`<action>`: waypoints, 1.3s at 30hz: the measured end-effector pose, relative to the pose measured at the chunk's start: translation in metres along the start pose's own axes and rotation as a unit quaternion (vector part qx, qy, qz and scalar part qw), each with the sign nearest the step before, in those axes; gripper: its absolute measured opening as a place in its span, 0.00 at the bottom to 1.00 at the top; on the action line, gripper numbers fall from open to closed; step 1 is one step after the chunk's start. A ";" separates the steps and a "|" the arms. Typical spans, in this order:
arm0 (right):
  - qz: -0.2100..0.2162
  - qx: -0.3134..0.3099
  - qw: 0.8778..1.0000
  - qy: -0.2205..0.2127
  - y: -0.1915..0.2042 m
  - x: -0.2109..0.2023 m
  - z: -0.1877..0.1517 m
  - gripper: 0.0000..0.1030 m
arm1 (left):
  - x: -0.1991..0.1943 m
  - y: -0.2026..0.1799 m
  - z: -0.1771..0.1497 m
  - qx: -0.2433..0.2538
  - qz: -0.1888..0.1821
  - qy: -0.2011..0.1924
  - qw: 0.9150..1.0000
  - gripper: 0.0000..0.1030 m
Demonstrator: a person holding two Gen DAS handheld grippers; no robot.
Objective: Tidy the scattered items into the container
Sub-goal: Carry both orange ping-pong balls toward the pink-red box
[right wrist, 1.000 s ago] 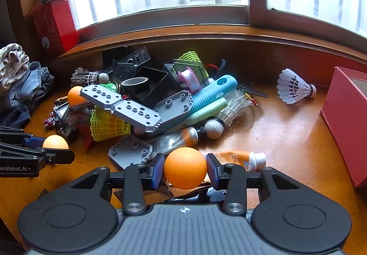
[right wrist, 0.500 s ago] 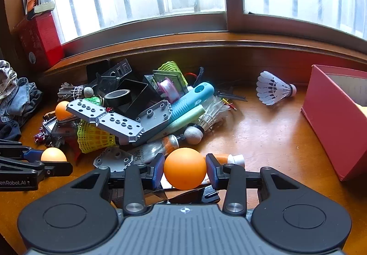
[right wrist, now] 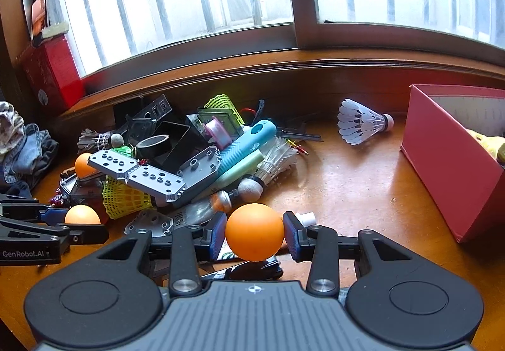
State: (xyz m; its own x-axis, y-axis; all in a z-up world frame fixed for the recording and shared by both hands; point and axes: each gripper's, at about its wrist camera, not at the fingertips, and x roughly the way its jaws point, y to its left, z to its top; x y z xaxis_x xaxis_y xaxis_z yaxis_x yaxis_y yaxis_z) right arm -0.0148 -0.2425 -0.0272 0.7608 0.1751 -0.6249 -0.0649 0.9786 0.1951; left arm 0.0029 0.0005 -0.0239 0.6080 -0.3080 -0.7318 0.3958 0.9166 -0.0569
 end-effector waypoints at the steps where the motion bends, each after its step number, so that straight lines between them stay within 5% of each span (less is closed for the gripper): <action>1: 0.005 -0.001 1.000 0.002 -0.004 0.001 0.000 0.41 | -0.001 -0.002 0.002 -0.007 0.003 -0.002 1.000 0.39; 11: 0.034 -0.012 0.999 0.019 -0.052 -0.009 -0.003 0.41 | 0.004 -0.044 0.015 -0.046 0.015 0.008 0.999 0.39; 21: 0.054 -0.054 0.997 0.032 -0.116 -0.029 -0.017 0.41 | 0.028 -0.130 0.021 -0.036 0.011 0.021 0.999 0.39; 31: 0.102 -0.060 0.992 0.040 -0.148 -0.038 -0.021 0.41 | 0.039 -0.177 0.031 -0.026 0.016 0.038 0.999 0.39; 39: 0.054 -0.068 0.996 0.006 -0.135 -0.051 -0.016 0.41 | 0.048 -0.169 0.040 0.004 -0.023 0.012 1.000 0.39</action>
